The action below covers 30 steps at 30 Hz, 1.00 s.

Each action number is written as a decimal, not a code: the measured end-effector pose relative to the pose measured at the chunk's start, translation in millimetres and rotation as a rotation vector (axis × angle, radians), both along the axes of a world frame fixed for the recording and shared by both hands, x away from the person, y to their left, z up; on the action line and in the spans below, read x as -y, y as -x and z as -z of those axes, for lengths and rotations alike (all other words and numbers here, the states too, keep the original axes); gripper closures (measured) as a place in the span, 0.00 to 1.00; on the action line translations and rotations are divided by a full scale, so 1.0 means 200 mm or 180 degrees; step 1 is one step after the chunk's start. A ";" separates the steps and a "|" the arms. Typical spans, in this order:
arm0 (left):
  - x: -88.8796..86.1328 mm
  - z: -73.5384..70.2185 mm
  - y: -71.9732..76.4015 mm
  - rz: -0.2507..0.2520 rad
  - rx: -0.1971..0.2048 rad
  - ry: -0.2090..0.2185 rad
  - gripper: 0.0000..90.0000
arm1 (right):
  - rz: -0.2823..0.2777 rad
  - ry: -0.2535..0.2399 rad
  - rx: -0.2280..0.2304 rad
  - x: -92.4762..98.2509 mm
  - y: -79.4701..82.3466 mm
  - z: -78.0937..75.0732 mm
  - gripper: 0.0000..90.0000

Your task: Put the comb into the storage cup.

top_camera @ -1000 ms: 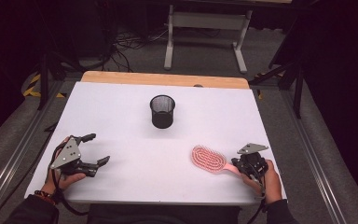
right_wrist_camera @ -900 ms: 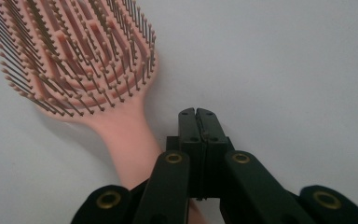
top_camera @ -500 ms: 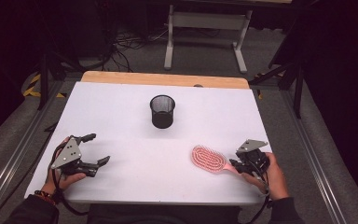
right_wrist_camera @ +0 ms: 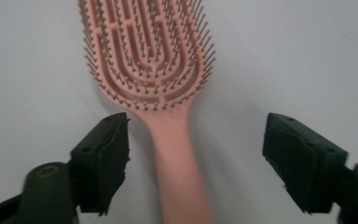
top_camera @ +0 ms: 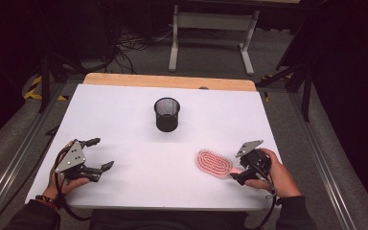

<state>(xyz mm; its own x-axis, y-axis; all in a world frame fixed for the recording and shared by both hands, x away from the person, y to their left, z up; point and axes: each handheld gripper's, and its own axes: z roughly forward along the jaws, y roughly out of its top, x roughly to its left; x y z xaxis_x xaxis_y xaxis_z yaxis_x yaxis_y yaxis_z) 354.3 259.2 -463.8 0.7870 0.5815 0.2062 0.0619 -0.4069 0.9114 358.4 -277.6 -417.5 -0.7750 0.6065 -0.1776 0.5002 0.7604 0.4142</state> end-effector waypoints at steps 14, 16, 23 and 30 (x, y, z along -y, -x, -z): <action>0.01 0.00 0.00 -0.0032 -0.0013 -0.0039 0.12 | -0.0288 0.0335 -0.0521 -0.09 -0.09 0.09 0.17; 0.01 0.01 -0.01 -0.0026 -0.0021 -0.0042 0.12 | -0.0334 0.0298 -0.0571 -0.09 -0.10 0.08 0.21; 0.01 0.01 -0.01 0.0001 -0.0036 -0.0044 0.12 | -0.0372 0.0321 -0.0645 -0.07 -0.13 0.06 0.43; 0.01 0.01 -0.01 0.0005 -0.0043 -0.0058 0.12 | -0.0343 0.0298 -0.0655 -0.05 -0.13 0.05 0.58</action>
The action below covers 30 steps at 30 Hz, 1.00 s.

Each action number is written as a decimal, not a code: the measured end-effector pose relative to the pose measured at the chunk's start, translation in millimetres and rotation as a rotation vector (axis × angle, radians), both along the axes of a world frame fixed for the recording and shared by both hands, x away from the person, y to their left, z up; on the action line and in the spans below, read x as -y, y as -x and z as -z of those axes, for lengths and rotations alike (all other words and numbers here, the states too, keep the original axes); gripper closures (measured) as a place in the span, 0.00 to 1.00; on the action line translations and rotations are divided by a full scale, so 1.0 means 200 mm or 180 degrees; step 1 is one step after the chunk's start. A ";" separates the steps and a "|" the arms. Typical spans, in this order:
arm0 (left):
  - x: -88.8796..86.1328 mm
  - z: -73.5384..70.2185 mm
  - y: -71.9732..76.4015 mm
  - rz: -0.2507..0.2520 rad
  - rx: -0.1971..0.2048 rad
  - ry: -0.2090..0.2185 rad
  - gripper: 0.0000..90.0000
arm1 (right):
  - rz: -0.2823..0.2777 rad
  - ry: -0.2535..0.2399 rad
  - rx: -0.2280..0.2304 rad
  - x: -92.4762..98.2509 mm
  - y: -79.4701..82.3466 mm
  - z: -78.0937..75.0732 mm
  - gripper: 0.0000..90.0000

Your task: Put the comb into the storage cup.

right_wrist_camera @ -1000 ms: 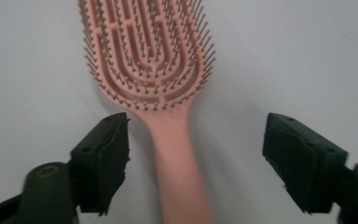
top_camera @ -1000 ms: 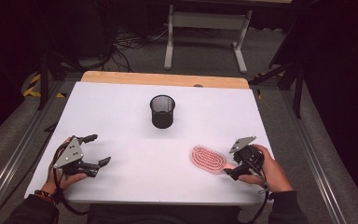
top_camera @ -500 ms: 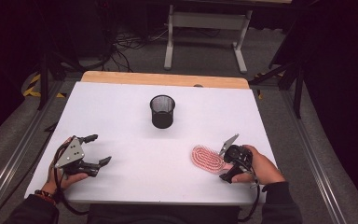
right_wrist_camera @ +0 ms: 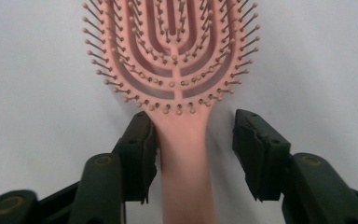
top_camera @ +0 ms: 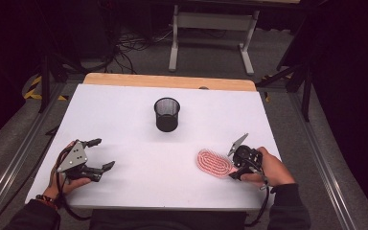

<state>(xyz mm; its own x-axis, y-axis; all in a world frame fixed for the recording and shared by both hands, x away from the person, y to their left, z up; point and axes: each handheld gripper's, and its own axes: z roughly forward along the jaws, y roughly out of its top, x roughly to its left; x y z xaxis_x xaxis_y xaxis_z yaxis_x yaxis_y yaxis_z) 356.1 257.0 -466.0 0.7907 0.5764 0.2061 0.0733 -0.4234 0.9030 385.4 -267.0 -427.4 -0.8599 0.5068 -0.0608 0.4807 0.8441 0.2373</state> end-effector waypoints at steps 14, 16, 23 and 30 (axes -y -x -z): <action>0.00 0.00 0.00 0.0020 -0.0013 -0.0028 0.12 | -0.0220 -0.0055 0.0140 -0.01 0.04 0.00 0.76; 0.00 0.00 -0.01 0.0008 -0.0016 -0.0003 0.12 | -0.0188 -0.0106 0.0172 -0.01 0.05 0.00 0.76; -0.01 0.00 -0.01 0.0006 -0.0057 0.0070 0.12 | -0.0152 -0.0283 0.0406 -0.03 0.04 0.02 0.77; -0.03 0.00 -0.02 -0.0001 -0.0106 0.0188 0.12 | -0.0119 -0.0428 0.0783 -0.06 0.03 0.03 0.77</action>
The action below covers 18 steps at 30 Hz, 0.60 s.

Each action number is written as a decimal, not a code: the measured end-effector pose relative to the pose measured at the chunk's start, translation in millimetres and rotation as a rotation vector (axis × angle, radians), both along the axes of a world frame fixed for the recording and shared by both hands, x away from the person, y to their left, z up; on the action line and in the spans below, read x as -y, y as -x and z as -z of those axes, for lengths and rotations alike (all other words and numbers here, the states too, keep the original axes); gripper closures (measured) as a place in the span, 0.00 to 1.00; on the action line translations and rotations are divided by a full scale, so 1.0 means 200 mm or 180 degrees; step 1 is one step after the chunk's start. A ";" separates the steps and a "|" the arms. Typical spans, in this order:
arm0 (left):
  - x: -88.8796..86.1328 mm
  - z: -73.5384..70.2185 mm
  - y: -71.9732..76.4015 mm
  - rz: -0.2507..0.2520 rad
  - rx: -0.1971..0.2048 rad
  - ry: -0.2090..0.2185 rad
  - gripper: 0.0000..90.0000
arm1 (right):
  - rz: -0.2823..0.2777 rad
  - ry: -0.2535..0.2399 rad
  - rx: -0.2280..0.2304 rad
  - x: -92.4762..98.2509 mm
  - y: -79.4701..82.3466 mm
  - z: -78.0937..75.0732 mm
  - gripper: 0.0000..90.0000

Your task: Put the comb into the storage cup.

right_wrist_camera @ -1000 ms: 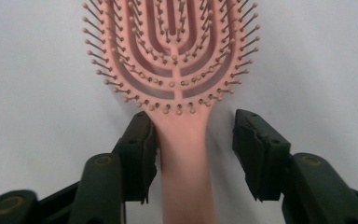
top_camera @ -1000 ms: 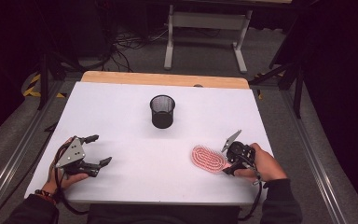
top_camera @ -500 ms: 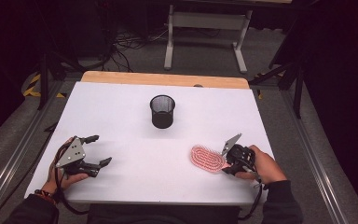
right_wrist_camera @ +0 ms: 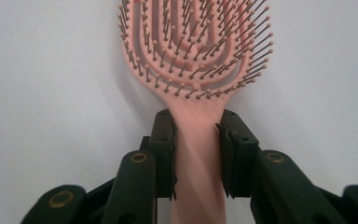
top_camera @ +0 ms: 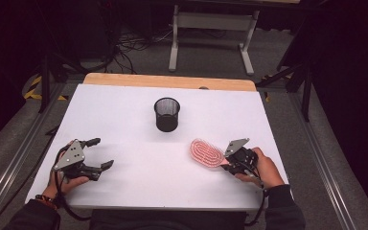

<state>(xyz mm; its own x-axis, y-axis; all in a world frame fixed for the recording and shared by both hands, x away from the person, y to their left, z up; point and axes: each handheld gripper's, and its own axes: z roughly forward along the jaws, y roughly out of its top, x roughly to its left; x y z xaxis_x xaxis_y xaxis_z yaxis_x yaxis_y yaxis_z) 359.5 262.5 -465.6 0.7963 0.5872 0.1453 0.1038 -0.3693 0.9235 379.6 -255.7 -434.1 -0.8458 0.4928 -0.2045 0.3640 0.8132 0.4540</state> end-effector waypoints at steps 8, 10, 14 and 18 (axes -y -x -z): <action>-0.03 -0.01 -0.01 -0.0011 -0.0105 0.0205 0.12 | 0.0216 -0.0355 0.0373 0.01 0.00 -0.01 0.78; -0.03 -0.01 -0.01 -0.0020 -0.0072 0.0194 0.12 | 0.0217 -0.0386 0.0362 0.01 0.00 -0.01 0.78; -0.02 0.00 -0.01 -0.0014 -0.0067 0.0182 0.12 | 0.0363 -0.0675 0.0602 0.03 -0.01 -0.03 0.78; -0.02 0.00 -0.01 -0.0018 -0.0056 0.0185 0.12 | 0.0496 -0.0875 0.0766 0.05 -0.01 -0.05 0.78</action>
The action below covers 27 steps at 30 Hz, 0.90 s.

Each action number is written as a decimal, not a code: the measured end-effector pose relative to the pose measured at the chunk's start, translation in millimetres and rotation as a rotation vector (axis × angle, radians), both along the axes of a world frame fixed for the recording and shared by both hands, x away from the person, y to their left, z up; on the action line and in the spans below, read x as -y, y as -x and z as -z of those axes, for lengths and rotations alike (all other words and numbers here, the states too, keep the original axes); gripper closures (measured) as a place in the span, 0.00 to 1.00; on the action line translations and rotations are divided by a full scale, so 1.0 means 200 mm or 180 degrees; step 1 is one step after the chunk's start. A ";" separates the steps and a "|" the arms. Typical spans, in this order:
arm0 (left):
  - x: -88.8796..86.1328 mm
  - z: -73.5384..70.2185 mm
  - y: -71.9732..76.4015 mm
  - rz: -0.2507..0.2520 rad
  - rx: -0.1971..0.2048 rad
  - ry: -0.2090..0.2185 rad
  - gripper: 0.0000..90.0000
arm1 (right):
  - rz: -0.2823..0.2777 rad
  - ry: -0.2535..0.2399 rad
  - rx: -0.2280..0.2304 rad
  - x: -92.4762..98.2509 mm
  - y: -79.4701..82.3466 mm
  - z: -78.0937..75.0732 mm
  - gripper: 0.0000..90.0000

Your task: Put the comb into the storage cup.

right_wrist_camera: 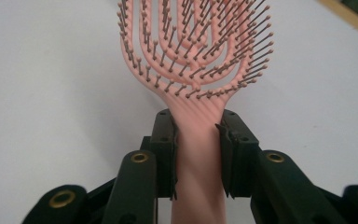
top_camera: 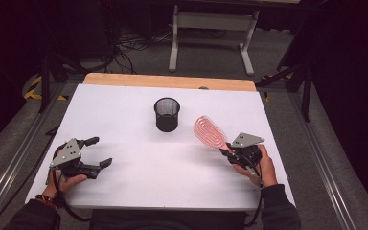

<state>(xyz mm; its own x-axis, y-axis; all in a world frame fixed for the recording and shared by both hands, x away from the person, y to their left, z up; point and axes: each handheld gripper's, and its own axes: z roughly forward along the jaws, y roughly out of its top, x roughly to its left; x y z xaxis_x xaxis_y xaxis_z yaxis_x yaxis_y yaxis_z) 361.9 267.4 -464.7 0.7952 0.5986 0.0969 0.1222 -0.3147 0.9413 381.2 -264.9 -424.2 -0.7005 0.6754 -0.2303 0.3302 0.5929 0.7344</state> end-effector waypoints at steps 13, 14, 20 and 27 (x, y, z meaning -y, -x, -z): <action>0.01 0.00 0.00 -0.0006 -0.0001 -0.0026 0.12 | 0.0255 -0.0412 0.0309 0.03 0.02 -0.05 0.77; 0.01 0.00 0.00 -0.0004 -0.0001 -0.0025 0.12 | 0.0283 -0.0430 0.0368 0.02 0.03 -0.05 0.77; 0.01 0.00 0.00 -0.0016 0.0002 -0.0050 0.12 | 0.0311 -0.0490 0.0467 0.01 0.03 -0.07 0.78; 0.01 0.00 0.00 -0.0014 0.0004 -0.0070 0.11 | 0.0403 -0.0609 0.0670 0.00 0.03 -0.11 0.78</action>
<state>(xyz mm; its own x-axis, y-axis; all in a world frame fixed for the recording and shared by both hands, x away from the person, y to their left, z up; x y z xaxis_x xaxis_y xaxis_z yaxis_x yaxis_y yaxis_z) 362.0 264.7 -465.2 0.7924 0.5998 0.1109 0.1225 -0.3347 0.9343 375.7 -265.3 -401.3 -0.5584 0.7994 -0.2218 0.2214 0.4013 0.8888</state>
